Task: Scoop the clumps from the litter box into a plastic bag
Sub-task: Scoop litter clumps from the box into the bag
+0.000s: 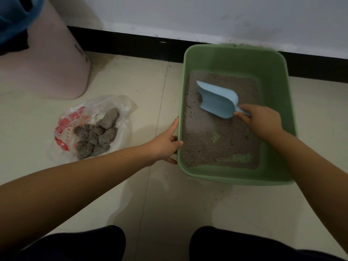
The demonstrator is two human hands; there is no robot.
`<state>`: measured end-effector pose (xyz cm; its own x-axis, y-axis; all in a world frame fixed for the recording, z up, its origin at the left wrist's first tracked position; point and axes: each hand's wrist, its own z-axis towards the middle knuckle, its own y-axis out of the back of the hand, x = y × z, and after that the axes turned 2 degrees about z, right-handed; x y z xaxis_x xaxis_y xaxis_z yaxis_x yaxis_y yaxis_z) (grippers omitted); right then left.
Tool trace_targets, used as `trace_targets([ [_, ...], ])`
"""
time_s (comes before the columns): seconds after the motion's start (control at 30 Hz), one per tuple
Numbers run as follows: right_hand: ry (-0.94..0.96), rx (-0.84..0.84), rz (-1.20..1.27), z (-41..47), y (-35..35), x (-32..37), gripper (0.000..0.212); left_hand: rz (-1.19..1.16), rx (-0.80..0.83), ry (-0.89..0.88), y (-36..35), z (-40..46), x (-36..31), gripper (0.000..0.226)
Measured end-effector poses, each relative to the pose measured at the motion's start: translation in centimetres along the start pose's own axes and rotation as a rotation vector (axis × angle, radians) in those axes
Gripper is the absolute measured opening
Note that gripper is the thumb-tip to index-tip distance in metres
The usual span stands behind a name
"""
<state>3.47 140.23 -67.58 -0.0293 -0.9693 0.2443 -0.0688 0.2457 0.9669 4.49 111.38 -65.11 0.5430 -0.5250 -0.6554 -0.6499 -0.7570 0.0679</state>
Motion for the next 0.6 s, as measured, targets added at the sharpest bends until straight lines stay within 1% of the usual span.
trace_targets([
  [0.13,-0.078,0.138,0.170,-1.3,-0.3,0.3,0.037,0.002,0.006,-0.005,0.1,0.1,0.0,0.075],
  [0.23,-0.127,0.245,0.370,-2.3,-0.7,0.5,0.029,0.000,0.000,0.001,0.1,0.2,0.1,0.074],
  [0.37,-0.179,0.274,0.596,-2.0,-1.5,1.7,0.030,-0.001,-0.002,0.011,0.0,0.2,0.2,0.075],
  [0.5,-0.244,0.325,0.770,-2.6,-1.8,2.1,0.025,-0.004,-0.009,0.026,0.0,0.3,0.3,0.075],
  [0.6,-0.280,0.326,0.854,-3.3,-2.1,2.3,0.027,-0.007,-0.016,0.031,0.1,0.4,0.3,0.075],
])
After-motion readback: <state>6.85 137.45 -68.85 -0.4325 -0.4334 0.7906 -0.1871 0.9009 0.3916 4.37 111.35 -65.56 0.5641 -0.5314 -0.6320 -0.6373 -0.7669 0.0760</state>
